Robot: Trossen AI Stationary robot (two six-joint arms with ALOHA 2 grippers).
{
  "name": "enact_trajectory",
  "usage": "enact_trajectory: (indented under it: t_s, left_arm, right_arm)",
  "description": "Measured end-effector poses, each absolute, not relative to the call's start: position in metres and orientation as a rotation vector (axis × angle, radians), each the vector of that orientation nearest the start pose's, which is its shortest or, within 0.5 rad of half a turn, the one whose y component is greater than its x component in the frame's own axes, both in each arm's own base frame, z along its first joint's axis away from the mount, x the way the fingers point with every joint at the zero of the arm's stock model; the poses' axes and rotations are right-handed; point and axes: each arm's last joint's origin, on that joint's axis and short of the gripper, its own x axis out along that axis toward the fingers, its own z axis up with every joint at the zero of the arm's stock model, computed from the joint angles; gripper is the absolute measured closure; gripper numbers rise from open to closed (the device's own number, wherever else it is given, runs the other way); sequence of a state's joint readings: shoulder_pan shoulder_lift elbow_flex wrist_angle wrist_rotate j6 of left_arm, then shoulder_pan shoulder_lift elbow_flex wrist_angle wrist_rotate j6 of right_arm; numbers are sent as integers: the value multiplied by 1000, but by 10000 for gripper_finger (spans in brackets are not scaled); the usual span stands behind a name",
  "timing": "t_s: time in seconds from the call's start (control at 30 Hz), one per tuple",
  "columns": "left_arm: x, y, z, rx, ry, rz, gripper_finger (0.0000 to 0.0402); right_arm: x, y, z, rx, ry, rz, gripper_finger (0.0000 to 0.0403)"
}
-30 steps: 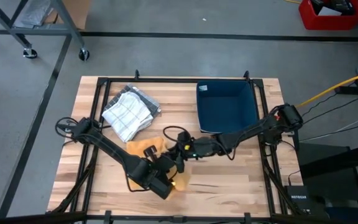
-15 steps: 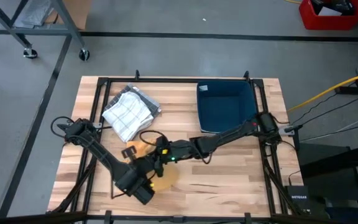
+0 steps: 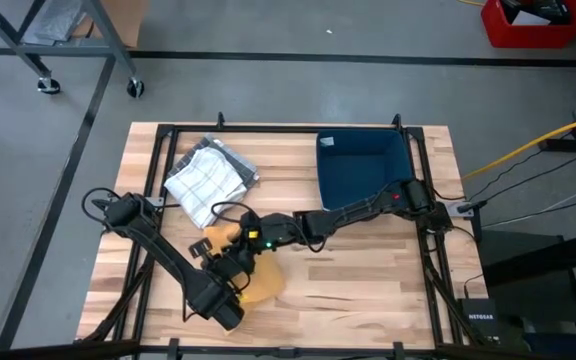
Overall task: Fold towel
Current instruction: Fold the yellow towel
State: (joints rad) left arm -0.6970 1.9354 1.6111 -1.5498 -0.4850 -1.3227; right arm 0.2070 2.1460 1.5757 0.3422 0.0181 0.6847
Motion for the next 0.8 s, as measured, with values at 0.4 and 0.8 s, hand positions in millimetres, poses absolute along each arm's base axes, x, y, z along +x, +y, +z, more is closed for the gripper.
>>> enact_trajectory:
  t_s: [0.4, 0.8]
  left_arm:
    - [265, -206, 240, -62, 1290, 818, 240]
    - [249, -224, 239, -203, 1383, 841, 224]
  right_arm:
    - [486, 99, 219, 619, 320, 158, 199]
    - [487, 93, 220, 690, 334, 173, 146]
